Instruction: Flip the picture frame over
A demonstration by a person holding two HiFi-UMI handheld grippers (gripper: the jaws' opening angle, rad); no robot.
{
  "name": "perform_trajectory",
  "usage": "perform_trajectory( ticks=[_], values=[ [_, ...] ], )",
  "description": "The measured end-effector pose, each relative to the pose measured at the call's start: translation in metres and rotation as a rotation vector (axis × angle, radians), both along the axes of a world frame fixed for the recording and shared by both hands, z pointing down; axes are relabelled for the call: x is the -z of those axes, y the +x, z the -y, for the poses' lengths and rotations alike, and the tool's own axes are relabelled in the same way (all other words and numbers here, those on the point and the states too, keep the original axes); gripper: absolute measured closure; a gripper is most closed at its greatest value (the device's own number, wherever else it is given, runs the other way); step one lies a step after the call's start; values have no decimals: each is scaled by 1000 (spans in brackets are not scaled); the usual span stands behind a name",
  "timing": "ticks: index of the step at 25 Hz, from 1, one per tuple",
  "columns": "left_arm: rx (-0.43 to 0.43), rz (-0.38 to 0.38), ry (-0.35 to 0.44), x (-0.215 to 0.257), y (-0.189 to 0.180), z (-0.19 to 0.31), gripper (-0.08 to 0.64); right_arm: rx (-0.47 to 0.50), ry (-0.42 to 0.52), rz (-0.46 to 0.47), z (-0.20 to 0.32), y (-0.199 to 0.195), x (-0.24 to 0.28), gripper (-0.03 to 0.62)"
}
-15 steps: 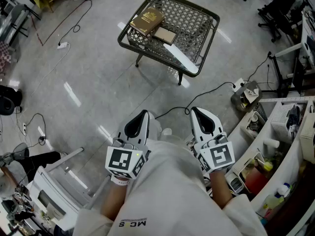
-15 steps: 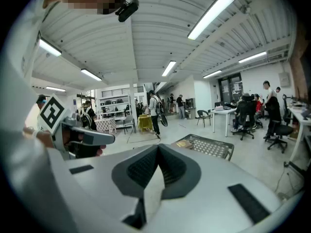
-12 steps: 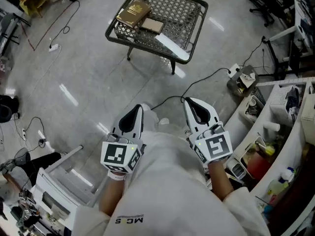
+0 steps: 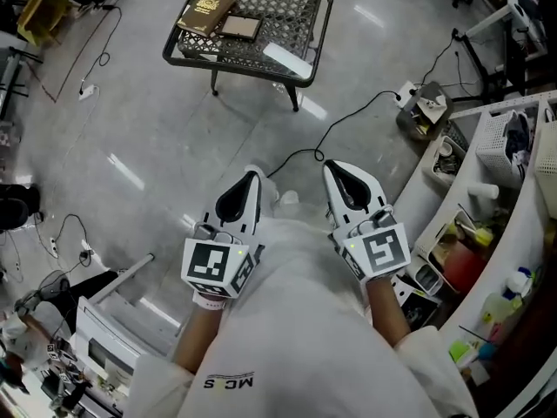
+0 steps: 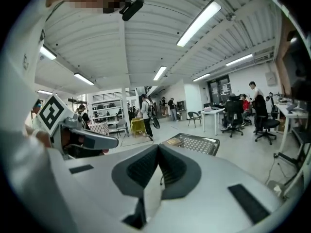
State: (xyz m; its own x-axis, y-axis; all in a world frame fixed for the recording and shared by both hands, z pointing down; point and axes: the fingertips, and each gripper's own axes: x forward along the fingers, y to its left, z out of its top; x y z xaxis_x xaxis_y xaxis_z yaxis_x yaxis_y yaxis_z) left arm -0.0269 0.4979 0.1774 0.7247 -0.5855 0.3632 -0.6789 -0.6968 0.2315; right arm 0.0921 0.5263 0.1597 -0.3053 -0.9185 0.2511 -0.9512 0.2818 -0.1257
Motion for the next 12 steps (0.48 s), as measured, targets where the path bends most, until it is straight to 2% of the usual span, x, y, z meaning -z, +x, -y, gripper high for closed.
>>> perform_trajectory(
  ticks=[7, 12],
  values=[
    [9, 83, -22, -10, -18, 4, 534, -39, -4, 60, -9, 17, -10, 575],
    [37, 73, -21, -10, -11, 30, 535, -34, -28, 107, 8, 25, -18, 575]
  ],
)
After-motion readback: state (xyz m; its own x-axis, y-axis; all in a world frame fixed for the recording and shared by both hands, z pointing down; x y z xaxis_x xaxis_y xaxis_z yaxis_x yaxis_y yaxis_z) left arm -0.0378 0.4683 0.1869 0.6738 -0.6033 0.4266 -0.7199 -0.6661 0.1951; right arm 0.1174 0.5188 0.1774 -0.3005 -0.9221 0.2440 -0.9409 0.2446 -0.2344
